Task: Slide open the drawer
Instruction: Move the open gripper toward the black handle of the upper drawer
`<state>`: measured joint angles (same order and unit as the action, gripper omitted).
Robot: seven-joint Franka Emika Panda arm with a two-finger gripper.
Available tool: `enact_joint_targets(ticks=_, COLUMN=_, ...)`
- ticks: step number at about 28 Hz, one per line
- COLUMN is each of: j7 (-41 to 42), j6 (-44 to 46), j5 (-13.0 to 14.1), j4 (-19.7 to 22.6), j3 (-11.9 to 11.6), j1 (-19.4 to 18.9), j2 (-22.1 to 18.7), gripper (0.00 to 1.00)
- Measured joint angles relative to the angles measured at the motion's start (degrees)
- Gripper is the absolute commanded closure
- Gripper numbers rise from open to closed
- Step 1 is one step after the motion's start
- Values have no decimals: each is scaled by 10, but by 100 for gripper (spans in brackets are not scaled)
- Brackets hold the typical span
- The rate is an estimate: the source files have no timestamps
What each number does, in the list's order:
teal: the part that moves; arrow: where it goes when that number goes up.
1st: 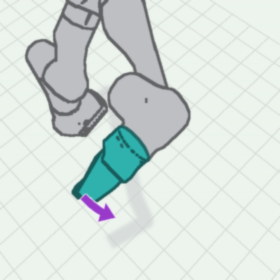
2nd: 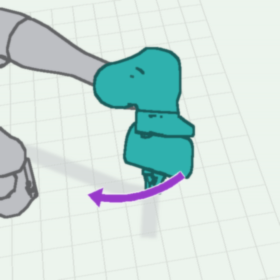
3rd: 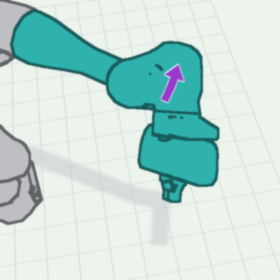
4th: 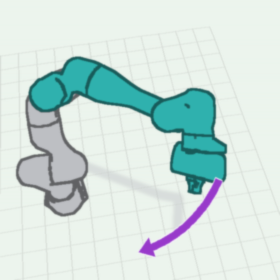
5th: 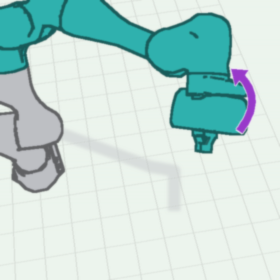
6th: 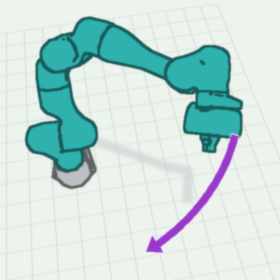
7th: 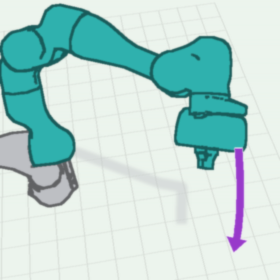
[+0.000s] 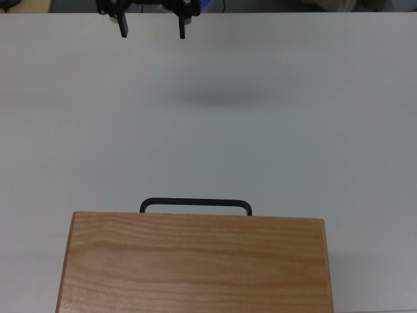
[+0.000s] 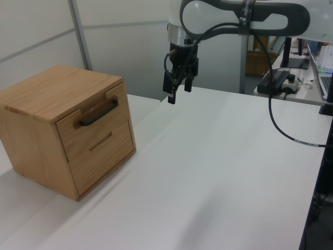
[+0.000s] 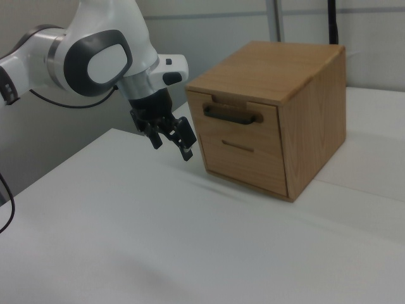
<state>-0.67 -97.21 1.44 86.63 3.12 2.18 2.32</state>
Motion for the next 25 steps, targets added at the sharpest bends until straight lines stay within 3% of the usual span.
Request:
enact_joint_targets(ticks=18, j7=-1, j6=-3, j5=0, j4=3, j3=7, j1=-3, j2=6, gripper=0)
enact_joint_targets(ticks=25, j7=-78, j6=-73, j5=0, j4=4, j3=7, j1=-9, j2=25, gripper=0)
